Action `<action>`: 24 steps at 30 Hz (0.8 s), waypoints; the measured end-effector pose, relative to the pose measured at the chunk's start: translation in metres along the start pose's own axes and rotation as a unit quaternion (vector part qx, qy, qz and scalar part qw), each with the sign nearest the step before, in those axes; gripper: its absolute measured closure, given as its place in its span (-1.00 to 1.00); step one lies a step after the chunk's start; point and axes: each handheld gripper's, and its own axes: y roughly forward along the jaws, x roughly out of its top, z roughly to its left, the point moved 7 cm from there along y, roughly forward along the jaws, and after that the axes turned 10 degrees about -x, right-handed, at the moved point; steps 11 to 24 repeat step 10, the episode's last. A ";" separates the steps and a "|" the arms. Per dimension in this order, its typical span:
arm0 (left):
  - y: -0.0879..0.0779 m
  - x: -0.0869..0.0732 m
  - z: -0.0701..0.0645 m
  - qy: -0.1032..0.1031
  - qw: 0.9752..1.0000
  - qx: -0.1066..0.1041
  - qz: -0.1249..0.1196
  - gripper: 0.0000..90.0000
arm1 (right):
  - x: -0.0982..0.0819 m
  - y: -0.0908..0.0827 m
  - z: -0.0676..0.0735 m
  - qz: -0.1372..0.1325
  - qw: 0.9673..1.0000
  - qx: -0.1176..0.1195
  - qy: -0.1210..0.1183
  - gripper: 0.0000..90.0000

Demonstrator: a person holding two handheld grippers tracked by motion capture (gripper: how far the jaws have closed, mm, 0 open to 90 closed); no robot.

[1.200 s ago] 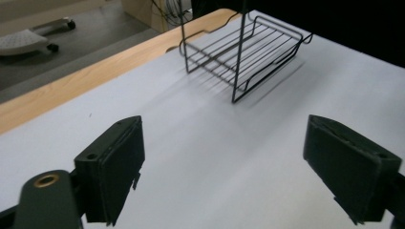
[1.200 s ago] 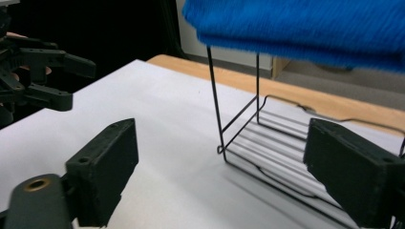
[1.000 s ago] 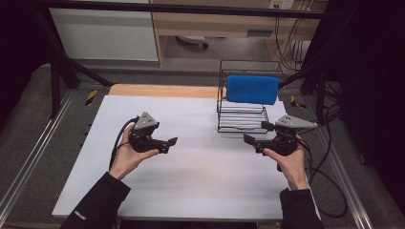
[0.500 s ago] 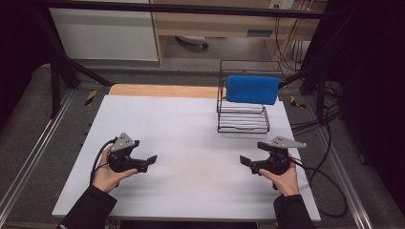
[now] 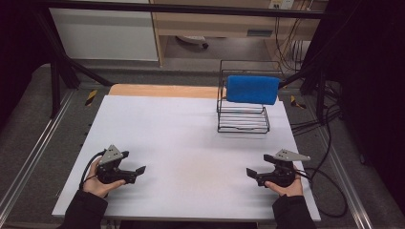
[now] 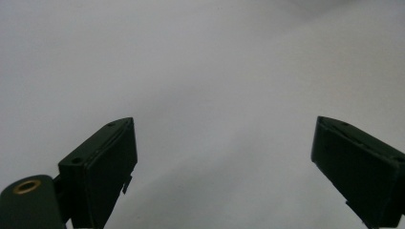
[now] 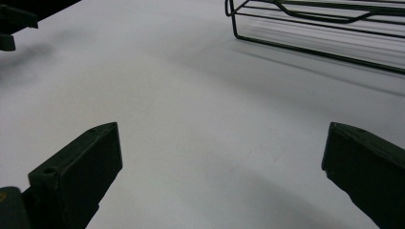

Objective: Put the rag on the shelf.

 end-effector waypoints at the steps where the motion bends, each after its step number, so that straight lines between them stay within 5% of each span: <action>1: 0.000 -0.002 0.001 -0.001 1.000 0.001 0.000 -0.81 | -0.001 0.000 -0.001 -0.001 1.000 0.000 0.000 -0.98; 24: -0.002 -0.010 0.006 -0.005 1.000 0.008 0.006 -0.81 | -0.007 0.001 -0.001 0.006 1.000 0.000 -0.005 -0.98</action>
